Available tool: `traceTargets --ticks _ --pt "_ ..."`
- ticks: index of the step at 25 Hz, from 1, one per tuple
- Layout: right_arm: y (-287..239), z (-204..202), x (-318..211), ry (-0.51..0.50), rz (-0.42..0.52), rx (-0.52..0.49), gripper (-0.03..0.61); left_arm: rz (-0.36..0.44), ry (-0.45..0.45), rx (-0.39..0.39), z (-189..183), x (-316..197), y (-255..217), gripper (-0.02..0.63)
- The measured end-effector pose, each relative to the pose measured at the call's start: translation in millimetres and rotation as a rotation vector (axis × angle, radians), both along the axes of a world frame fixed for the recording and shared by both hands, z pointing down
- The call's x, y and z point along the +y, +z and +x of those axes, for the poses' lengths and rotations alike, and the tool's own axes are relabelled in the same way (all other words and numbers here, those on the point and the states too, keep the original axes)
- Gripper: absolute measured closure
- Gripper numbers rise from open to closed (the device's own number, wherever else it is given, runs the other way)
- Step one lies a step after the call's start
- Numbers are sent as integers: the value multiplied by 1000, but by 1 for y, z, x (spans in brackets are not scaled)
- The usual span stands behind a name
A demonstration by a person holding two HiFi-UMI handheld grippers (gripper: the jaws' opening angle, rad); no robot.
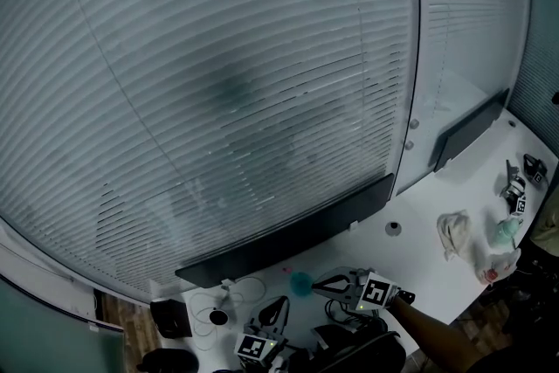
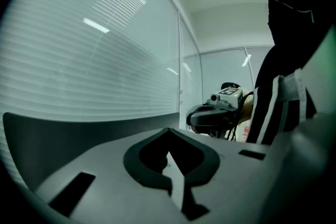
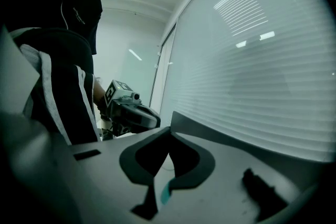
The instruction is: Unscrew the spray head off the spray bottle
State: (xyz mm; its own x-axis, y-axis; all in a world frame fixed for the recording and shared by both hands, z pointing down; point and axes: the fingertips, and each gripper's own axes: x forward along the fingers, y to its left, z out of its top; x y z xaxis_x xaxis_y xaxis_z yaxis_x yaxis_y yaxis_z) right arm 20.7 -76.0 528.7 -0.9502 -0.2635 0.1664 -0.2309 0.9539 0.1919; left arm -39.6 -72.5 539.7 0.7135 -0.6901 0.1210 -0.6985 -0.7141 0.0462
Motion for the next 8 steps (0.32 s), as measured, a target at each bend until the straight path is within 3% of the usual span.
traceTargets --ticks 8 --pt "7 5 -1 30 -23 19 581 -8 -42 -29 -20 1 12 609"
